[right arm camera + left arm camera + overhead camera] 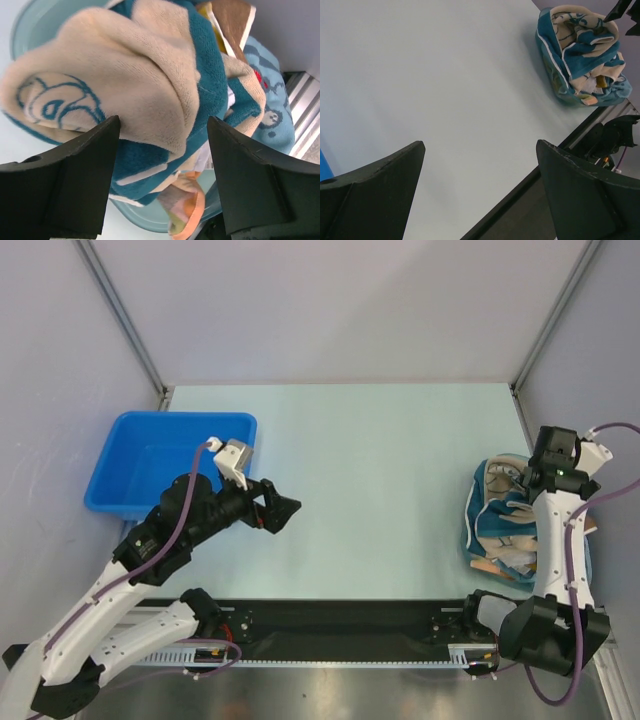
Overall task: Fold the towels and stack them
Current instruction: Grab crumpled towel
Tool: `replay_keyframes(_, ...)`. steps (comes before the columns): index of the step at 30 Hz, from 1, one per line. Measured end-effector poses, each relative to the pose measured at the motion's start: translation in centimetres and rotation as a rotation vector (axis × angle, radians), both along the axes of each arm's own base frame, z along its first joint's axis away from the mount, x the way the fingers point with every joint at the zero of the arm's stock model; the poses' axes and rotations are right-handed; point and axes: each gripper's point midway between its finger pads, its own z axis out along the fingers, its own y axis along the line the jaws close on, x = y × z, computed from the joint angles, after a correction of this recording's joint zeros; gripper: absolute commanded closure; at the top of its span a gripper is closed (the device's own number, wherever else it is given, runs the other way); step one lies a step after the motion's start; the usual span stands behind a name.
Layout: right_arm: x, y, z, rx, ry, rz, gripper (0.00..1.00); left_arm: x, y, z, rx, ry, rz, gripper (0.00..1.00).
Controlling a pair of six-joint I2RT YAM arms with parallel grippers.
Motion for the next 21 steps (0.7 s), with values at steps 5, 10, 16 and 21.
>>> replay_keyframes(5, -1.4, -0.9, -2.7, 0.061, 0.005, -0.016, 0.34, -0.1, 0.4, -0.2, 0.025, -0.015, -0.003, 0.0)
replay_keyframes(10, -0.9, -1.1, -2.9, 0.106, -0.063, 0.0, 0.86, -0.2, 0.8, -0.8, 0.059, -0.009, 0.0, 0.0)
replay_keyframes(16, 2.7, 0.8, 2.8, 0.089, -0.199, 0.132, 1.0, 0.1, 1.3, -0.9, 0.073, -0.007, 0.03, 0.0)
replay_keyframes(21, 8.3, 8.4, 16.8, 0.049, -0.506, 0.496, 1.0, 0.6, 1.8, -0.6, 0.062, -0.012, 0.078, 0.0)
